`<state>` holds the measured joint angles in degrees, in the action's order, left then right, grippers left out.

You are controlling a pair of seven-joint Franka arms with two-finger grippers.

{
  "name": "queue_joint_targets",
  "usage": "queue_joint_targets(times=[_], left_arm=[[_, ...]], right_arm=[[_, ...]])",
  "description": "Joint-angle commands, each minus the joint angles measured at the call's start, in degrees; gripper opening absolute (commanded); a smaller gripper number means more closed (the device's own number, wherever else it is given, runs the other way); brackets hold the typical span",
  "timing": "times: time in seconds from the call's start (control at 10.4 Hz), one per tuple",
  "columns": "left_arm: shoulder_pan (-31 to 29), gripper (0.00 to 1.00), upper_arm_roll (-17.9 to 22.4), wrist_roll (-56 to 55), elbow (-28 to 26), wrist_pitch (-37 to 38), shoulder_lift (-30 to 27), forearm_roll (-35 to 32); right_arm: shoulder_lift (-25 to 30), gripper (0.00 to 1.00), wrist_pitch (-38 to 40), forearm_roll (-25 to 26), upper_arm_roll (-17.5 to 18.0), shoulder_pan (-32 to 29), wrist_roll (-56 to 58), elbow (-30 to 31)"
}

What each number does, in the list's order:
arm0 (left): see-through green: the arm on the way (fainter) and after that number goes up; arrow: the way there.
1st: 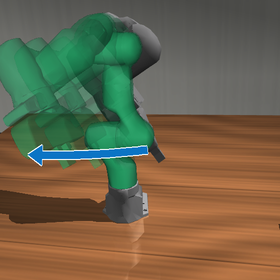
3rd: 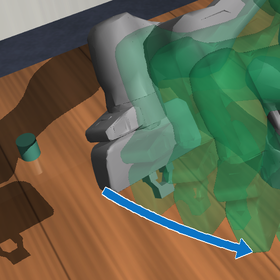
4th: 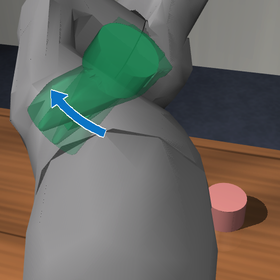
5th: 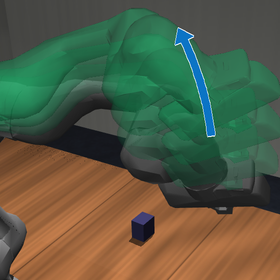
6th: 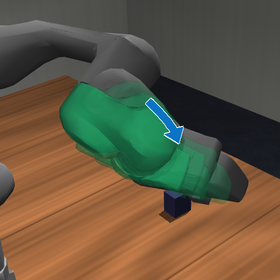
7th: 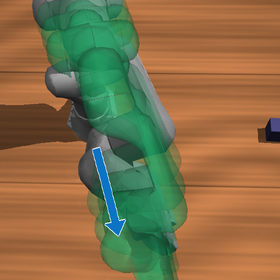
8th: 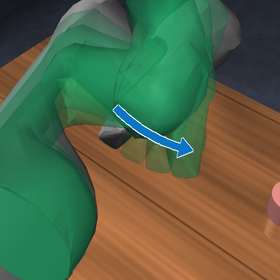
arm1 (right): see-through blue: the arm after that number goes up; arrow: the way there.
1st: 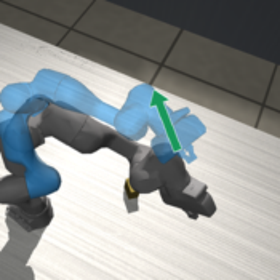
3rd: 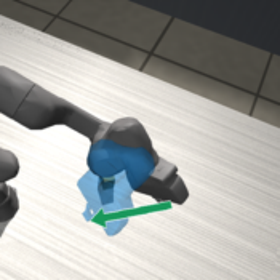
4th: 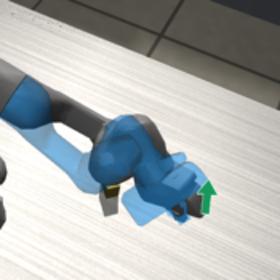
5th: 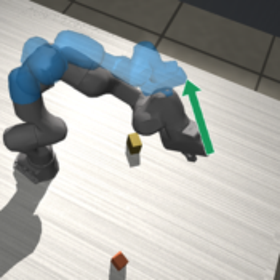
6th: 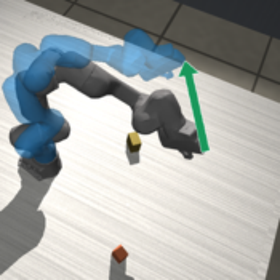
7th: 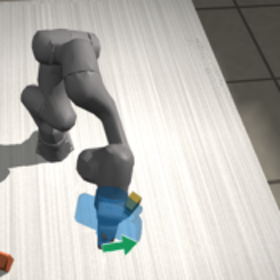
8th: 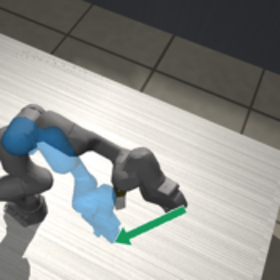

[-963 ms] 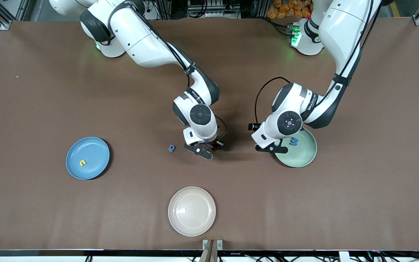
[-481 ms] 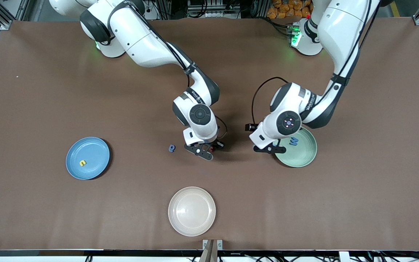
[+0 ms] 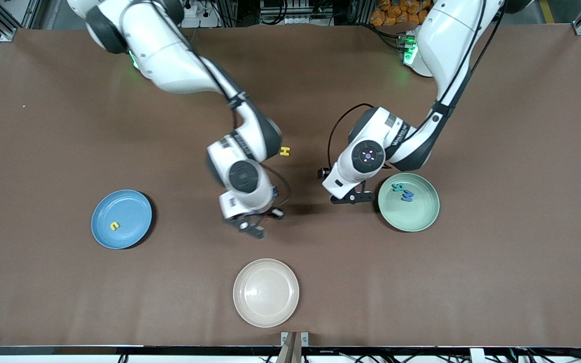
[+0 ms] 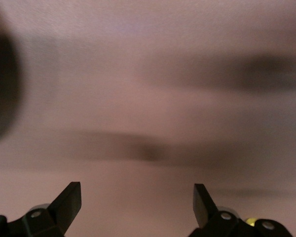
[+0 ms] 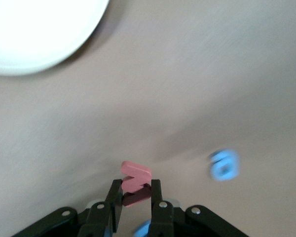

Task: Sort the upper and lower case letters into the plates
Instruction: 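Grasp the pink w with the right gripper, then place the pink w on the blue plate with the right gripper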

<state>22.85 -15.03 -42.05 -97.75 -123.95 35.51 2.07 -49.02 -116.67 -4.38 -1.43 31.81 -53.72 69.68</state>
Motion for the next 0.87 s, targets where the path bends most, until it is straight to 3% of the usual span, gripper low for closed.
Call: queue_joint_targets(times=[0.0,0.19,0.39,0.58,0.77], left_arm=[[6.0,1.0,0.8,-11.4,6.6,-0.1,4.4,0.2],[10.7,1.0,1.7,-20.6,9.4,-1.6,6.4,0.0],[16.9,1.0,4.8,-25.2,9.5,-2.6,6.7,-1.5],[22.0,1.0,6.7,-35.1,9.5,-2.6,7.5,-3.7],[23.6,1.0,6.8,-43.9,9.5,-2.6,8.4,-4.9]], right_arm=[[10.0,0.0,-0.7,-0.3,0.9,-6.5,11.6,14.1],[16.4,0.0,-0.7,0.1,0.8,-12.5,22.8,22.9],[19.5,0.0,-1.1,2.3,0.6,-17.0,31.9,28.6],[20.7,0.0,-1.1,7.1,0.6,-22.6,40.8,31.0],[20.0,0.0,-2.6,8.7,0.6,-27.7,49.0,31.0]])
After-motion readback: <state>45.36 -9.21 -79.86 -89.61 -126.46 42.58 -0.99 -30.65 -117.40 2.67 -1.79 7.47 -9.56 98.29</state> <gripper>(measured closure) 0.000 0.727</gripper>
